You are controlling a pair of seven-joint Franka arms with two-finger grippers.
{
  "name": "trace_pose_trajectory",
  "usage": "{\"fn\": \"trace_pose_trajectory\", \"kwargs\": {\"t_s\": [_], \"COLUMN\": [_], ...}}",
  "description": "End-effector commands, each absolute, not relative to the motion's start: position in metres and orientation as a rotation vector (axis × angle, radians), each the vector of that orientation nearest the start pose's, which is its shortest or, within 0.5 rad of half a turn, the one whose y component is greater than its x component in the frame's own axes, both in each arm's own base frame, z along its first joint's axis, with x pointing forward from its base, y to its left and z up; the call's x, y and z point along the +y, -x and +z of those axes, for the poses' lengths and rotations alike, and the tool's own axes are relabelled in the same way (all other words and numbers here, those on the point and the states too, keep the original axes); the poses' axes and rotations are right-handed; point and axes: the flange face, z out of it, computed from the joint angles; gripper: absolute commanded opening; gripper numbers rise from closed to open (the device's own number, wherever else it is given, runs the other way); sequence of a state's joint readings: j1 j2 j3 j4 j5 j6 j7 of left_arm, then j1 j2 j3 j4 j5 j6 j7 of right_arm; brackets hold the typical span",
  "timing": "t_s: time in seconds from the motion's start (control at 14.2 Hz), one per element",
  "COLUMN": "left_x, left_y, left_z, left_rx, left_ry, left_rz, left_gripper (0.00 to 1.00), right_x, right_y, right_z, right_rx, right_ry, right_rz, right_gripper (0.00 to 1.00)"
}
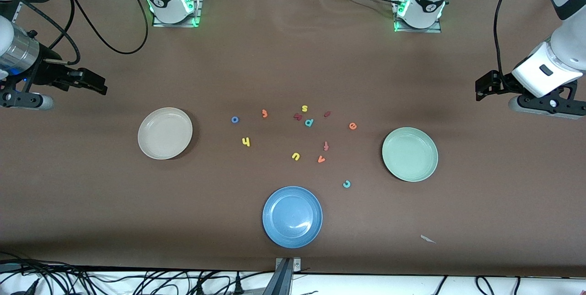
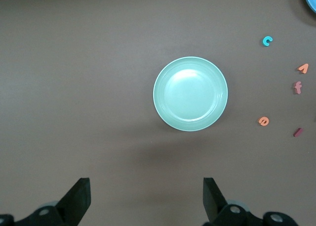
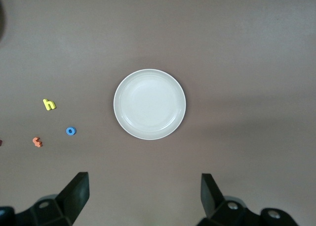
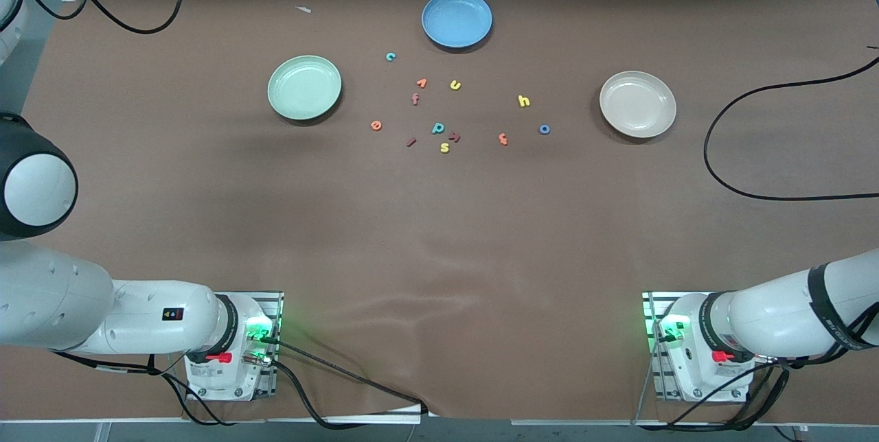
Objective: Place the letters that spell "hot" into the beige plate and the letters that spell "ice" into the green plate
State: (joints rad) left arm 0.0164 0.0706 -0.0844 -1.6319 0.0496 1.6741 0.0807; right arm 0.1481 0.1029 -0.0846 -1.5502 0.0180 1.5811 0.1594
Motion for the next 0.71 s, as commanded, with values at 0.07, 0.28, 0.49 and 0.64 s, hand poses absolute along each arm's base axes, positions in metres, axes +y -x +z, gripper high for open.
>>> {"fn": "trace_pose_trajectory", "kwargs": {"t_s": [0.07,0.28,0.49,0.64], "left_x": [-0.0247,-0.0255,-0.0280,-0.0318], "left_y": [-0.5794,-0.5797,-0.5795,-0.5792], "left_z": [0.5724,0.5715,0.5746,0.5739], "left_rx": [0.252,0.255,0.253,0.256], "left_ry": [3.115,3.115,3.132,3.135], "left_rz": [0.044,0.046,0.036,0.038], "left_gripper": [1.00,1.00,1.00,1.00], "right_x": [0.0409,0.0417,0.0417,0.0417], "right_y": [-0.5778,-0.5777,-0.5777,-0.5777], "right_z": [0.5825,0.5825,0.5825,0.5825], "right_rx": [0.138,0.136,0.136,0.136], "right_ry": [3.128,3.128,3.128,3.128], "right_rz": [0.102,0.102,0.102,0.102], "right_gripper": [1.00,1.00,1.00,1.00]}}
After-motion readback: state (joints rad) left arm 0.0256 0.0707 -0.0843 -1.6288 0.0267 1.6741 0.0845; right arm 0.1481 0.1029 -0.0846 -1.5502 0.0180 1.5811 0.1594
